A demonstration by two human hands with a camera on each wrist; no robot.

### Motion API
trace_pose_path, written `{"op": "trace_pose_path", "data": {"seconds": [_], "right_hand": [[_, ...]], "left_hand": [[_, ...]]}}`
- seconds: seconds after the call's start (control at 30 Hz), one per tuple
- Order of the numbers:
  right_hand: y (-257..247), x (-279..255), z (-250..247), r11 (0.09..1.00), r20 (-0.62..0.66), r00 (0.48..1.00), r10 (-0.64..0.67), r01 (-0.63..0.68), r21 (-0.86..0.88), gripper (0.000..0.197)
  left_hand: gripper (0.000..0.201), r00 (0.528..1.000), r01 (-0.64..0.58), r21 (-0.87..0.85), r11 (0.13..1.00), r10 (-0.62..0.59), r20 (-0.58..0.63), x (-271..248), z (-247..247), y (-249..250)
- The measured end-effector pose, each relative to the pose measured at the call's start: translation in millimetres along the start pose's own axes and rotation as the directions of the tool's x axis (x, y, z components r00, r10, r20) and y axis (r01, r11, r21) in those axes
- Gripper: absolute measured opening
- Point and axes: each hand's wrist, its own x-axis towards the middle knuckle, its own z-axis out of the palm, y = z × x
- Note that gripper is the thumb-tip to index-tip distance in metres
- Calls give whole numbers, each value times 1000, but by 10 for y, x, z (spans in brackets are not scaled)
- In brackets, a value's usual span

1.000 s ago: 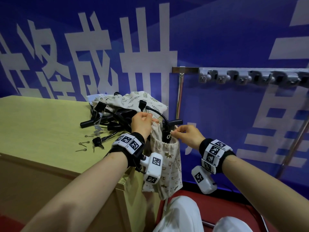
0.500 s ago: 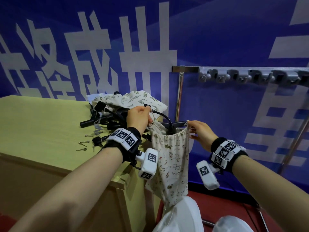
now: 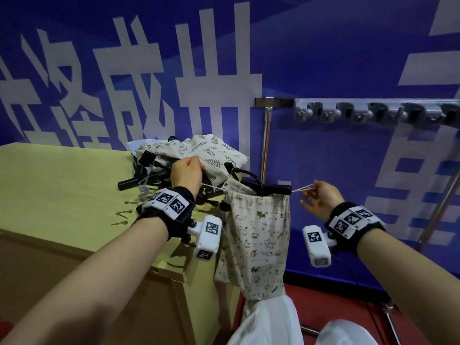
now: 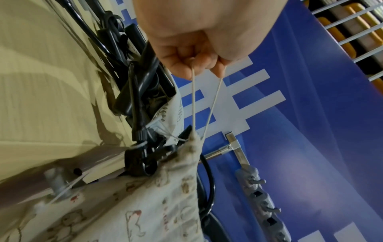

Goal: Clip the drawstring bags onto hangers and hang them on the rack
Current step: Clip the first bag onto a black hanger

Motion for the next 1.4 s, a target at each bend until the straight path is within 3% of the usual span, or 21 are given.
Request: {"op": "trace_pose_path", "data": {"seconds": [0.2, 0.4, 0.57, 0.67, 0.77, 0.87, 0.93, 0.97, 1.1, 1.17, 1.3, 1.4], "right_hand": [[-163, 135, -255, 981, -38, 998, 59, -51, 188, 36], [-136, 382, -496, 968, -148, 984, 94, -56, 245, 32], [-116, 464, -447, 935, -174, 982, 69, -3, 354, 31], [-204, 229, -146, 923, -49, 996, -77, 90, 374, 30], [-239, -193, 294, 975, 155, 964, -218, 207, 82, 26], [-191, -547, 607, 909, 355, 904, -239, 337, -246, 15], [-170, -666, 707, 874, 446, 869, -215, 375, -309, 12], [-178, -724, 735, 868, 483, 853, -197, 380, -318, 5], [-280, -806, 736, 852, 560, 807, -186, 417, -317, 18], [-334, -813, 713, 893, 580, 792, -188, 383, -235, 13], [-497, -885, 688, 954, 637, 748, -185, 292, -66, 22], [-545, -914, 729, 913, 648, 728, -223, 390, -123, 19]], "left_hand": [[27, 991, 118, -167, 979, -128, -44, 148, -274, 32], [25, 969, 223, -311, 924, -245, -36, 205, -336, 55], [26, 965, 240, -308, 921, -261, -29, 139, -299, 39], [24, 967, 247, -267, 931, -220, 125, -18, -153, 94], [22, 948, 181, -159, 971, -129, 291, -233, 80, 189], [25, 921, 135, -162, 978, -63, 385, -406, 281, 313], [24, 907, 117, -192, 974, -26, 420, -483, 343, 389], [24, 900, 112, -195, 974, -16, 435, -505, 358, 416], [34, 862, 65, -137, 988, 14, 506, -534, 385, 469], [37, 843, 27, -144, 989, 55, 535, -526, 377, 532], [41, 814, -21, -181, 983, 122, 568, -567, 380, 769], [39, 791, -22, -197, 980, 138, 596, -604, 422, 854]]}}
